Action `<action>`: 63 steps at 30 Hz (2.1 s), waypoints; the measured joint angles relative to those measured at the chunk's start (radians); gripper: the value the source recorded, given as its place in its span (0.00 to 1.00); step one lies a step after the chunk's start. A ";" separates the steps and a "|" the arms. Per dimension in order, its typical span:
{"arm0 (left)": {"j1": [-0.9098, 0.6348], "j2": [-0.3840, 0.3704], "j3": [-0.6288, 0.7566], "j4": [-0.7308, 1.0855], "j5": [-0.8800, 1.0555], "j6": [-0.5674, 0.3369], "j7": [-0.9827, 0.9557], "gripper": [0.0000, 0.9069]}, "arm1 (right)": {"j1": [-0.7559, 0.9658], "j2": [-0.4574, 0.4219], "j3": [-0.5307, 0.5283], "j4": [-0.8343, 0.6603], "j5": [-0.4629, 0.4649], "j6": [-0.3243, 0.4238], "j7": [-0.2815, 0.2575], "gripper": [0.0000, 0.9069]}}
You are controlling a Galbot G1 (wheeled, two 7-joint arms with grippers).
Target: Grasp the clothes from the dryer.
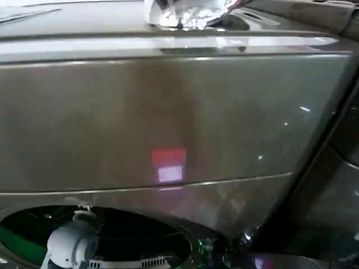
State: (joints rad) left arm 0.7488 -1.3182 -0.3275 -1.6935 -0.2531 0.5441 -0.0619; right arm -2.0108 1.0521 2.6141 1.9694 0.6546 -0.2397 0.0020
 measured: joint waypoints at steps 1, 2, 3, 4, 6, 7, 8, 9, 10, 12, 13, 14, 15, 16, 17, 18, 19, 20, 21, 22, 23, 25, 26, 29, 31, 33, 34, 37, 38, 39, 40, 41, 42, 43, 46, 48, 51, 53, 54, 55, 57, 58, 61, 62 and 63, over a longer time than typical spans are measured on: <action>-0.017 -0.004 0.004 0.024 0.003 -0.005 0.000 1.00 | 0.000 0.000 0.000 0.000 -0.003 -0.001 0.002 1.00; -0.038 -0.010 0.009 0.051 0.006 -0.009 0.000 1.00 | 0.000 0.000 0.000 0.000 -0.005 -0.002 0.005 1.00; -0.055 -0.014 0.013 0.075 0.008 -0.014 -0.001 1.00 | 0.000 -0.001 0.000 0.000 -0.008 -0.004 0.007 1.00; -0.074 -0.019 0.017 0.101 0.012 -0.018 -0.001 1.00 | 0.001 -0.002 0.000 0.000 -0.012 -0.004 0.007 1.00; -0.106 -0.028 0.024 0.146 0.019 -0.027 -0.001 1.00 | 0.002 -0.003 -0.002 0.001 -0.018 -0.005 0.010 1.00; -0.123 -0.033 0.027 0.171 0.024 -0.032 -0.002 1.00 | 0.003 -0.004 -0.003 0.002 -0.023 -0.007 0.010 1.00; -0.139 -0.038 0.031 0.191 0.028 -0.037 -0.002 1.00 | 0.004 -0.005 -0.006 0.003 -0.027 -0.008 0.010 1.00; -0.157 -0.044 0.035 0.214 0.033 -0.042 -0.002 1.00 | 0.006 -0.005 -0.008 0.004 -0.030 -0.008 0.010 1.00; -0.173 -0.049 0.037 0.234 0.037 -0.047 -0.002 1.00 | 0.007 -0.006 -0.010 0.004 -0.033 -0.008 0.010 1.00; -0.205 -0.060 0.043 0.279 0.046 -0.058 -0.002 1.00 | 0.010 -0.007 -0.012 0.005 -0.037 -0.008 0.007 1.00; -0.221 -0.065 0.046 0.300 0.049 -0.062 -0.002 1.00 | 0.012 -0.008 -0.013 0.005 -0.038 -0.008 0.006 1.00; -0.237 -0.069 0.050 0.322 0.053 -0.068 -0.001 1.00 | 0.013 -0.008 -0.014 0.005 -0.039 -0.008 0.004 1.00; -0.252 -0.071 0.053 0.341 0.057 -0.072 0.001 1.00 | 0.015 -0.008 -0.015 0.005 -0.040 -0.007 0.003 1.00; -0.269 -0.074 0.057 0.364 0.062 -0.076 0.003 1.00 | 0.016 -0.008 -0.016 0.005 -0.041 -0.006 0.002 1.00; -0.283 -0.076 0.062 0.384 0.067 -0.077 0.006 1.00 | 0.017 -0.008 -0.016 0.005 -0.042 -0.006 0.001 1.00; -0.299 -0.077 0.067 0.407 0.072 -0.078 0.010 1.00 | 0.018 -0.008 -0.017 0.005 -0.043 -0.005 0.000 1.00; -0.313 -0.077 0.071 0.425 0.077 -0.078 0.014 1.00 | 0.019 -0.008 -0.018 0.005 -0.043 -0.003 -0.002 1.00; -0.330 -0.078 0.077 0.448 0.082 -0.078 0.019 1.00 | 0.020 -0.008 -0.018 0.005 -0.044 -0.003 -0.003 1.00; -0.344 -0.080 0.081 0.466 0.086 -0.078 0.024 1.00 | 0.020 -0.008 -0.019 0.004 -0.044 -0.002 -0.006 1.00; -0.358 -0.082 0.086 0.487 0.092 -0.077 0.029 1.00 | 0.021 -0.009 -0.019 0.004 -0.045 -0.001 -0.008 1.00; -0.369 -0.083 0.091 0.503 0.096 -0.076 0.034 1.00 | 0.022 -0.009 -0.019 0.004 -0.045 -0.001 -0.010 1.00; -0.393 -0.083 0.099 0.537 0.105 -0.074 0.045 1.00 | 0.024 -0.009 -0.022 0.004 -0.046 0.001 -0.014 1.00; -0.403 -0.082 0.104 0.553 0.109 -0.074 0.051 1.00 | 0.025 -0.010 -0.025 0.004 -0.047 0.002 -0.015 1.00; -0.433 -0.086 0.120 0.601 0.121 -0.074 0.062 1.00 | 0.028 -0.013 -0.029 0.004 -0.048 0.003 -0.019 1.00; -0.451 -0.089 0.129 0.630 0.127 -0.073 0.071 1.00 | 0.028 -0.014 -0.032 0.005 -0.048 0.004 -0.021 1.00; -0.465 -0.090 0.140 0.656 0.136 -0.069 0.082 1.00 | 0.030 -0.014 -0.033 0.007 -0.048 0.004 -0.023 1.00; -0.474 -0.090 0.146 0.671 0.142 -0.065 0.090 1.00 | 0.031 -0.013 -0.034 0.008 -0.048 0.005 -0.024 1.00; -0.499 -0.084 0.167 0.710 0.165 -0.051 0.126 1.00 | 0.031 -0.012 -0.036 0.009 -0.049 0.007 -0.028 1.00; -0.507 -0.082 0.175 0.721 0.176 -0.047 0.143 1.00 | 0.031 -0.013 -0.036 0.008 -0.050 0.007 -0.030 1.00; -0.516 -0.079 0.183 0.731 0.187 -0.043 0.160 1.00 | 0.033 -0.014 -0.037 0.007 -0.051 0.008 -0.030 1.00; -0.526 -0.076 0.192 0.745 0.200 -0.041 0.182 1.00 | 0.034 -0.014 -0.038 0.007 -0.051 0.008 -0.031 1.00; -0.535 -0.074 0.202 0.759 0.214 -0.041 0.202 1.00 | 0.036 -0.014 -0.040 0.007 -0.052 0.008 -0.033 1.00; -0.546 -0.074 0.213 0.771 0.228 -0.041 0.223 1.00 | 0.038 -0.014 -0.041 0.007 -0.053 0.008 -0.034 1.00; -0.558 -0.072 0.226 0.787 0.245 -0.042 0.248 1.00 | 0.040 -0.014 -0.043 0.007 -0.054 0.010 -0.034 1.00; -0.596 -0.067 0.269 0.834 0.298 -0.051 0.323 1.00 | 0.047 -0.012 -0.050 0.011 -0.057 0.012 -0.037 1.00; -0.622 -0.067 0.300 0.862 0.332 -0.060 0.376 1.00 | 0.050 -0.011 -0.055 0.014 -0.058 0.012 -0.038 1.00; -0.660 -0.067 0.349 0.907 0.377 -0.076 0.456 1.00 | 0.055 -0.010 -0.060 0.016 -0.059 0.016 -0.040 1.00; -0.687 -0.065 0.384 0.939 0.404 -0.090 0.509 1.00 | 0.056 -0.010 -0.062 0.015 -0.060 0.018 -0.042 1.00; -0.702 -0.064 0.404 0.958 0.419 -0.101 0.538 1.00 | 0.056 -0.010 -0.062 0.015 -0.061 0.020 -0.042 1.00; -0.714 -0.064 0.420 0.975 0.431 -0.110 0.563 1.00 | 0.056 -0.009 -0.062 0.014 -0.062 0.022 -0.043 1.00; -0.740 -0.064 0.456 1.012 0.456 -0.134 0.614 1.00 | 0.057 -0.009 -0.063 0.012 -0.063 0.024 -0.044 1.00; -0.754 -0.063 0.474 1.032 0.468 -0.148 0.640 1.00 | 0.057 -0.009 -0.063 0.011 -0.064 0.025 -0.044 1.00; -0.791 -0.064 0.525 1.086 0.504 -0.192 0.708 1.00 | 0.061 -0.007 -0.067 0.010 -0.066 0.028 -0.046 1.00; -0.802 -0.065 0.541 1.104 0.515 -0.207 0.729 1.00 | 0.062 -0.006 -0.068 0.010 -0.067 0.029 -0.046 1.00; -0.813 -0.065 0.559 1.122 0.529 -0.224 0.751 1.00 | 0.063 -0.005 -0.070 0.010 -0.067 0.030 -0.047 1.00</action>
State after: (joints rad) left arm -0.0642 -1.3830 0.2318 -0.5712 0.2758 0.3200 0.6890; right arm -1.9482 1.0469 2.5446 1.9796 0.5875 -0.2101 -0.0448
